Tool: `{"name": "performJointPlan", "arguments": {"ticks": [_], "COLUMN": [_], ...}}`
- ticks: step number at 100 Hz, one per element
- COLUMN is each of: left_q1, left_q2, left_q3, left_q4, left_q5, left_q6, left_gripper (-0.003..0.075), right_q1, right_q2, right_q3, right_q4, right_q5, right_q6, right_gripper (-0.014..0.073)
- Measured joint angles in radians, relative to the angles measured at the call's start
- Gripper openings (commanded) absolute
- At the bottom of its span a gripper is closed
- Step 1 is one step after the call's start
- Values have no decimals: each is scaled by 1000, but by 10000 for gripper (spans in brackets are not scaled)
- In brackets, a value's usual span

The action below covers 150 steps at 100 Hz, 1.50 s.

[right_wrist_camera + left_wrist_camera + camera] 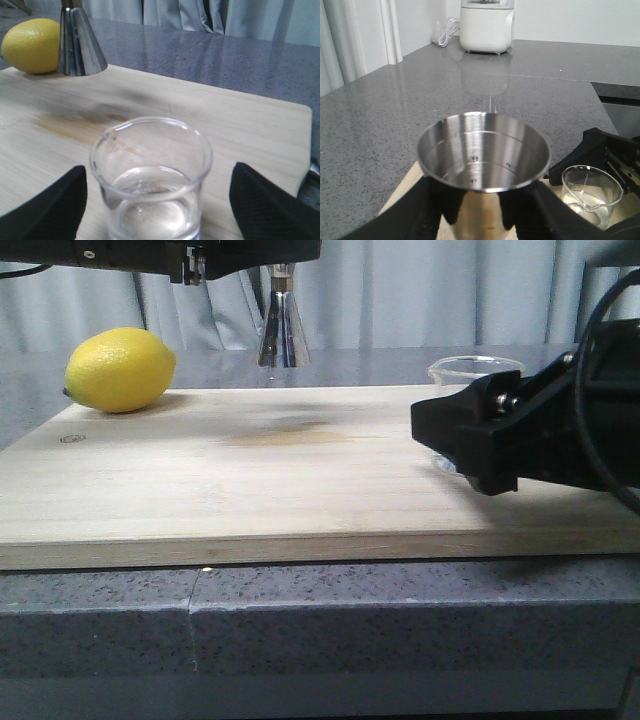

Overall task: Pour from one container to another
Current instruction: 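Reach the right gripper to the glass beaker and grasp it, then lift the beaker with the right gripper over the held jigger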

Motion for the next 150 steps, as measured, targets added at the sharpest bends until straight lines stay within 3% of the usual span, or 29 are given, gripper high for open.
{"name": "performJointPlan", "arguments": {"ticks": [16,42,79,96,121,136,150], "left_q1": [0,0,0,0,0,0,0], "left_q2": [0,0,0,0,0,0,0], "left_q3": [0,0,0,0,0,0,0], "left_q4": [0,0,0,0,0,0,0], "left_q5": [0,0,0,0,0,0,0], "left_q6": [0,-2,-2,-2,-2,-2,-2], "left_gripper": [242,242,242,242,242,242,242], "right_q1": [0,0,0,-2,-49,-56,-56], "right_q2": [38,39,5,-118,-248,-250,-230], "right_q3": [0,0,-2,-82,-345,-555,-740], "right_q4": [-8,-8,4,42,44,-30,-104], "right_q5": [-26,-40,-6,198,671,994,1208], "right_q6": [0,0,0,0,0,0,-2], "right_gripper": [522,298,293,293,293,293,293]}}
